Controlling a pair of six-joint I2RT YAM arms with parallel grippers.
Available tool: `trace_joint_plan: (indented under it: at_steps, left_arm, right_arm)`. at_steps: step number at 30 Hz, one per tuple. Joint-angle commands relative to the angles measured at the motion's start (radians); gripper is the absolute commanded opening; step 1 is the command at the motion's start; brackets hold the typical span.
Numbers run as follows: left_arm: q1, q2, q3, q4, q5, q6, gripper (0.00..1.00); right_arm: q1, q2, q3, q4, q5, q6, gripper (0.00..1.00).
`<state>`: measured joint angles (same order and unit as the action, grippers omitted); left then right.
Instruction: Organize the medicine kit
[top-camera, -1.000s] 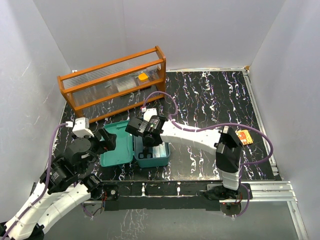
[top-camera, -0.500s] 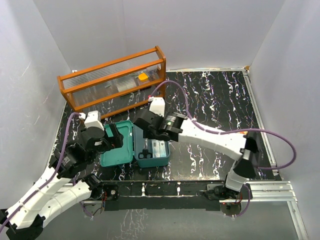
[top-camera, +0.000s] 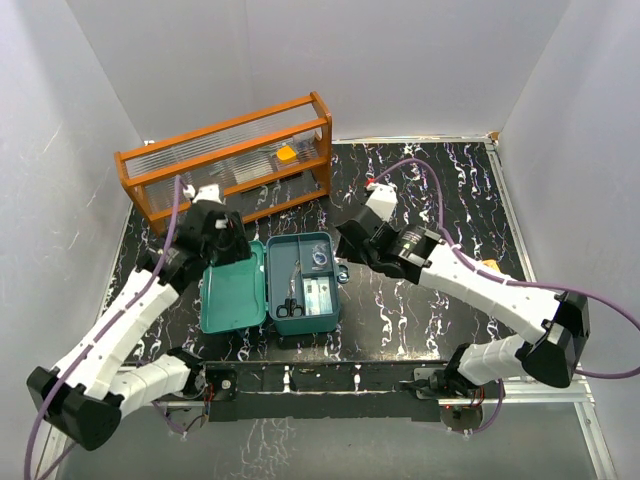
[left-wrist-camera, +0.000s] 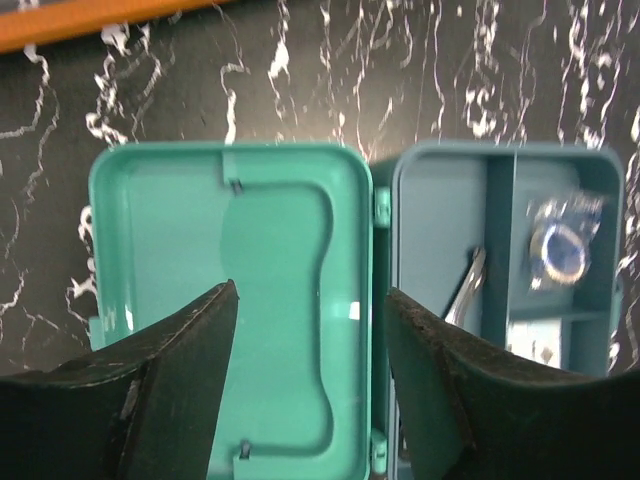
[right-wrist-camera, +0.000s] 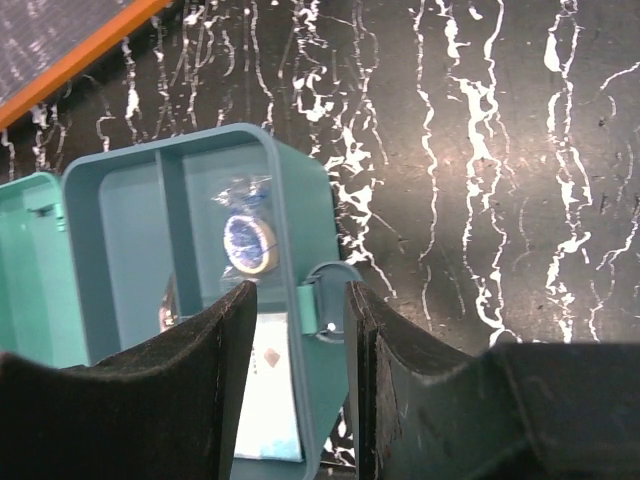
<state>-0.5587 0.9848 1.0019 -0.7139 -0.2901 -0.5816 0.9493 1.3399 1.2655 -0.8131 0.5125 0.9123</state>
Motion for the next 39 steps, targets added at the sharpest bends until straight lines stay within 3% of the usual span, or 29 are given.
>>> trace_joint_plan:
  at_steps: [1, 5, 10, 16, 19, 20, 22, 24, 26, 32, 39]
  left_arm:
    - [0.142, 0.057, 0.116, 0.072, 0.154, 0.085, 0.56]
    - [0.212, 0.066, 0.124, 0.046, 0.153, 0.062, 0.54]
    - [0.339, 0.0, 0.027, -0.021, 0.202, -0.011, 0.55]
    - [0.441, -0.122, -0.123, -0.105, 0.229, -0.123, 0.72]
    - [0.448, -0.164, -0.192, -0.137, 0.218, -0.18, 0.73]
    - [0.448, -0.18, -0.212, -0.144, 0.215, -0.203, 0.69]
    - [0.45, -0.185, -0.227, -0.152, 0.205, -0.234, 0.49]
    - [0.45, -0.172, -0.231, -0.172, 0.177, -0.259, 0.4]
    - [0.45, -0.16, -0.232, -0.186, 0.148, -0.283, 0.38]
    - [0.451, -0.154, -0.23, -0.177, 0.006, -0.328, 0.51]
    - [0.452, -0.078, -0.27, -0.056, 0.014, -0.271, 0.65]
  right_arm:
    - [-0.057, -0.05, -0.019, 0.092, -0.067, -0.055, 0.39]
    - [-0.079, -0.056, -0.017, 0.092, -0.087, -0.095, 0.39]
    - [-0.104, -0.044, -0.028, 0.094, -0.127, -0.128, 0.39]
    - [-0.118, -0.03, -0.044, 0.1, -0.173, -0.145, 0.39]
    - [-0.119, -0.03, -0.06, 0.111, -0.187, -0.139, 0.39]
    - [-0.12, -0.031, -0.067, 0.116, -0.191, -0.135, 0.38]
    - [-0.121, -0.03, -0.08, 0.123, -0.201, -0.124, 0.33]
    - [-0.124, -0.021, -0.086, 0.123, -0.215, -0.118, 0.3]
    - [-0.126, -0.013, -0.089, 0.123, -0.227, -0.113, 0.26]
    - [-0.127, -0.005, -0.093, 0.125, -0.234, -0.112, 0.25]
    - [-0.13, 0.001, -0.104, 0.135, -0.246, -0.107, 0.25]
